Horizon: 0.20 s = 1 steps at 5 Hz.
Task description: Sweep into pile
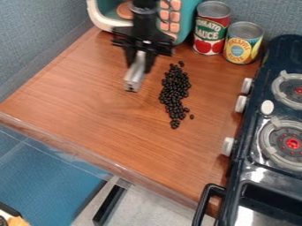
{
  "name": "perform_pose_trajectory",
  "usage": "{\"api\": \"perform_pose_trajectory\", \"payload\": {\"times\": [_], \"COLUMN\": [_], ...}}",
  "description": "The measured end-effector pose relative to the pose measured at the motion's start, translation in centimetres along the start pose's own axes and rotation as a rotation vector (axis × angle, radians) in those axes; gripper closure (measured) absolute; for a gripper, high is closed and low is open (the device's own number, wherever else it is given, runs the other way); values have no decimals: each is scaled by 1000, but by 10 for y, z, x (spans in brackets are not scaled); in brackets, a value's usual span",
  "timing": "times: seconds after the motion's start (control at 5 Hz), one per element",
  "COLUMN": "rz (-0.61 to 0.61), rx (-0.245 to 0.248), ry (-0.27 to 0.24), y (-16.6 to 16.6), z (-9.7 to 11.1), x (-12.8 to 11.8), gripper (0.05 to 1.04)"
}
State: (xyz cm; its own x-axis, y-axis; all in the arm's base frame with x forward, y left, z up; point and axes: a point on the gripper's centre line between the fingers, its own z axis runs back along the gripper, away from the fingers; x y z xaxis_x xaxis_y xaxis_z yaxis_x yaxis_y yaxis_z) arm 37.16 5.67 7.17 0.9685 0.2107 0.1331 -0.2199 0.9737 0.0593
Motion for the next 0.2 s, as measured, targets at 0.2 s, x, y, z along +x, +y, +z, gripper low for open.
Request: {"api": "perform_pose_trajectory", "payload": {"times": [0.2], "rz": [140], "rx": [71], "ry": [16], "y": [31], "z": [3], "x": [-3], "gripper": [705]}}
